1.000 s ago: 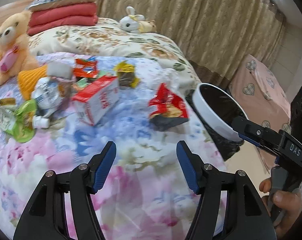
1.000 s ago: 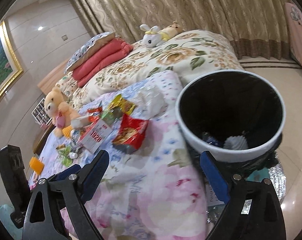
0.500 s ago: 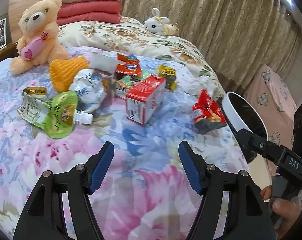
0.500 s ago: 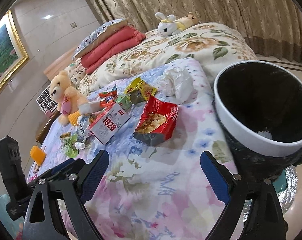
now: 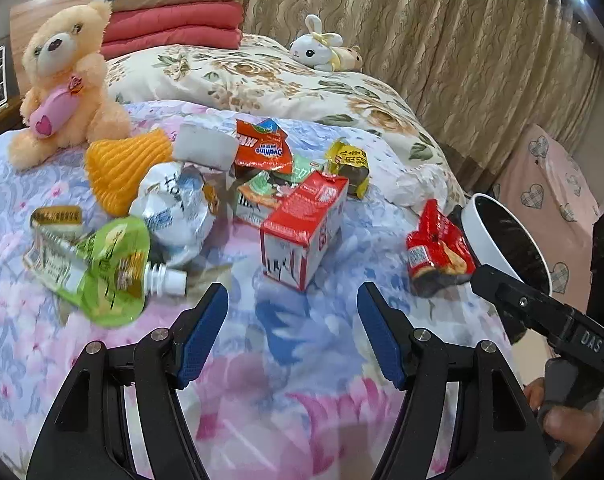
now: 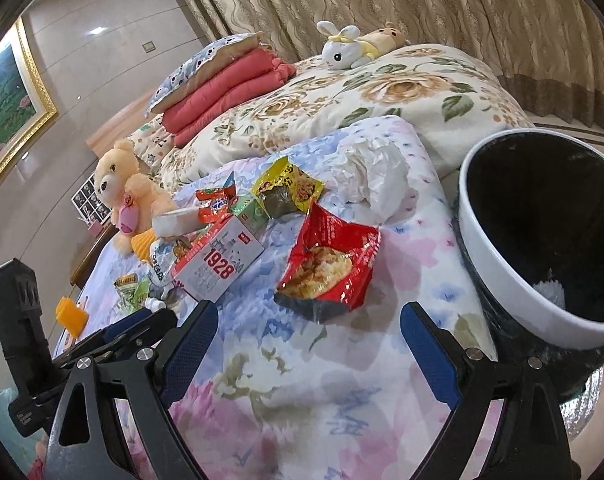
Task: Collect trash
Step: 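Move both open tools back over the trash on the bed, then grasp the red snack bag with the right tool while the left tool grasps the red carton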
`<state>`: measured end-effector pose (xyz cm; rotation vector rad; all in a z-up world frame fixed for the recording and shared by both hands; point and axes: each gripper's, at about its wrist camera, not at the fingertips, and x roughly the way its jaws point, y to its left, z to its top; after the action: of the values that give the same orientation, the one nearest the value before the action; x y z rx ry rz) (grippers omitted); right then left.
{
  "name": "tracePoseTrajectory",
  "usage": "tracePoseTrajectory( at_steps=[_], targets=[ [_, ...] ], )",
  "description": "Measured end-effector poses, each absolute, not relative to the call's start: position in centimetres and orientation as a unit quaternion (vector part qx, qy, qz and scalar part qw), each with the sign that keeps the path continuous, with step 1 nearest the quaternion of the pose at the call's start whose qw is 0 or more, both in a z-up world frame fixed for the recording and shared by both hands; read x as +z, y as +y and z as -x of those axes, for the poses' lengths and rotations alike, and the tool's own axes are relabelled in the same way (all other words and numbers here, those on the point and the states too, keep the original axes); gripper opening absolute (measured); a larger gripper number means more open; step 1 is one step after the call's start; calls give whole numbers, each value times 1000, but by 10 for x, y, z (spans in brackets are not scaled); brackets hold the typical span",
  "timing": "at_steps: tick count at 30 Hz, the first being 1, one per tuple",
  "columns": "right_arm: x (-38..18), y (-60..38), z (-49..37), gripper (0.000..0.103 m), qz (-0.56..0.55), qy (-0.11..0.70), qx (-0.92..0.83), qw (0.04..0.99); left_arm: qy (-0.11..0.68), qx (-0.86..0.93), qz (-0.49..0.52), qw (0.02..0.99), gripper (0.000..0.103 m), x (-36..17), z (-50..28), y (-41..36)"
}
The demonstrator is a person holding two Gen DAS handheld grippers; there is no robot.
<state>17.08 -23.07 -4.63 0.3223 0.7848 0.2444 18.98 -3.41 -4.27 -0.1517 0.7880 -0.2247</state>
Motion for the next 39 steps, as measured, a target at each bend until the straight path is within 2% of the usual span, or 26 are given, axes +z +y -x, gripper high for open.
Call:
tracePoseTrajectory(
  at_steps=[9, 11, 13, 14, 15, 16, 17, 20, 21, 22, 39],
  targets=[
    [-55, -233, -197, 93, -174, 389, 119, 897, 390, -113, 65, 911, 68, -47, -222, -42],
    [-58, -232, -202, 89, -175, 392, 120, 895, 393, -115, 66, 910, 68, -49, -227, -43],
    [-63, -233, -207, 77, -179, 398, 119, 892, 398, -117, 66, 908, 65, -53, -231, -44],
    [-66, -233, -209, 66, -182, 403, 118, 889, 399, -120, 67, 907, 54, -54, -232, -45],
    [-69, -234, -212, 52, -184, 408, 117, 887, 404, -126, 64, 904, 36, -55, -234, -47],
    [-71, -234, -212, 45, -184, 410, 115, 886, 410, -129, 57, 901, 32, -57, -235, -49],
    [-74, -235, -212, 40, -184, 412, 114, 885, 410, -129, 51, 901, 31, -58, -235, -52],
    [-71, -235, -207, 35, -184, 404, 119, 888, 394, -133, 38, 909, 31, -53, -225, -56],
    [-69, -235, -203, 20, -183, 400, 124, 890, 389, -134, 36, 911, 31, -51, -221, -57],
    [-68, -235, -202, 10, -183, 398, 125, 890, 386, -136, 35, 912, 31, -50, -218, -57],
    [-49, -259, -156, 7, -198, 378, 129, 895, 366, -175, 43, 913, 31, -30, -164, -78]
  ],
)
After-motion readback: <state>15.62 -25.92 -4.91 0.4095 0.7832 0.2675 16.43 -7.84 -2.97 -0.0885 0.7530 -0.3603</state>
